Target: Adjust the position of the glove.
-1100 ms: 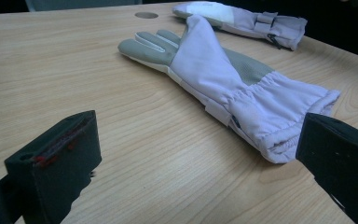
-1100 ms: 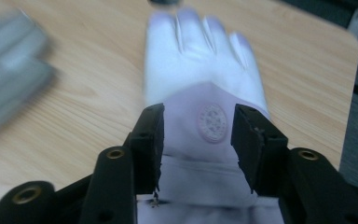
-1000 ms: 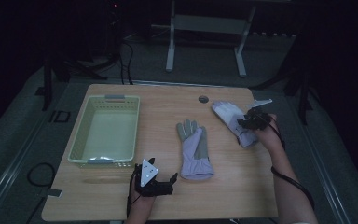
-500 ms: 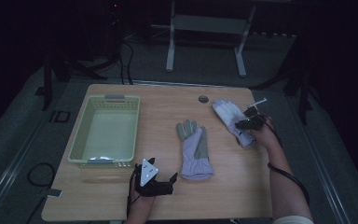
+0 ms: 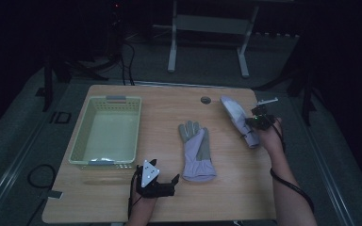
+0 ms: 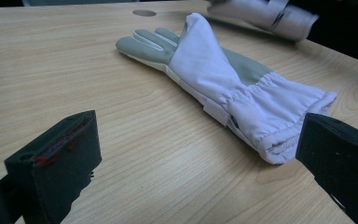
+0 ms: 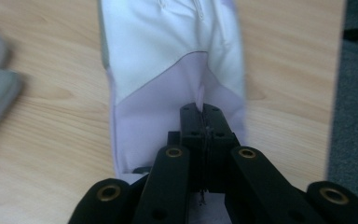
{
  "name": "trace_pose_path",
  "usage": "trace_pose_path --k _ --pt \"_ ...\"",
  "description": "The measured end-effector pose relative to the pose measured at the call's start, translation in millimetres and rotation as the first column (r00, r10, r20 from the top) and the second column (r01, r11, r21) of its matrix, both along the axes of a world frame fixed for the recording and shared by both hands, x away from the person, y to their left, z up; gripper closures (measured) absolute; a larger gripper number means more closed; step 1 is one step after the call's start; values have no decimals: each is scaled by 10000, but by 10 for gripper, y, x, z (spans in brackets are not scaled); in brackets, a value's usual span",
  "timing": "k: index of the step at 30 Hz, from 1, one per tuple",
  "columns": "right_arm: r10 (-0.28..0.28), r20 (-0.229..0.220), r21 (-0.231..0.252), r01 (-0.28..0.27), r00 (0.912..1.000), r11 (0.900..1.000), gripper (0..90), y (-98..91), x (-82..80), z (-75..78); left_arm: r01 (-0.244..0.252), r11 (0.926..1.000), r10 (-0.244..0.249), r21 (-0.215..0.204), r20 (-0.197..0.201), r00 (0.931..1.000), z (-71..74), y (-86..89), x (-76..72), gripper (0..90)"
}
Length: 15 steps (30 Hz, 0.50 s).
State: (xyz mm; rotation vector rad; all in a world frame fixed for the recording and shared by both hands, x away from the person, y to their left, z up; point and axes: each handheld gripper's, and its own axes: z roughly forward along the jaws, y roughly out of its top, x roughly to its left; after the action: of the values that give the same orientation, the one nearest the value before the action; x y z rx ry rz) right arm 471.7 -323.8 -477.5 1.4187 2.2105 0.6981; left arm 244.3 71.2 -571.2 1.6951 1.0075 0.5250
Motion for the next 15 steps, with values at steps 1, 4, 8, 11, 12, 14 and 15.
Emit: trace_pose_path --k 1,4,8,11,12,14,15 --pt "-116 183 101 115 9998 9999 891 -4 -44 73 -3 10000 3 2 0 10000 0 1 1 1" --pt "-282 555 240 269 9981 9994 892 -8 -192 292 26 10000 -26 -2 -20 10000 0 1 3 1" --pt "-546 864 226 528 9948 9983 892 -26 -356 476 85 10000 -85 -7 -81 9999 0 -1 6 1" --pt "-1008 1059 72 1006 9893 9949 892 -59 -581 596 129 9999 -129 -6 -67 9999 0 -2 4 1" --pt "-1008 1059 72 1006 9893 9949 892 -59 -581 596 182 9998 -182 -7 -93 9998 0 -2 6 1" --pt "-1309 1121 -168 1336 9850 9909 891 -70 -671 601 246 9997 -246 -35 -174 9995 0 -6 12 1" --pt "-1290 941 -230 1317 9872 9910 891 -68 -709 593 266 9996 -268 -81 -233 9994 -1 -6 16 1"
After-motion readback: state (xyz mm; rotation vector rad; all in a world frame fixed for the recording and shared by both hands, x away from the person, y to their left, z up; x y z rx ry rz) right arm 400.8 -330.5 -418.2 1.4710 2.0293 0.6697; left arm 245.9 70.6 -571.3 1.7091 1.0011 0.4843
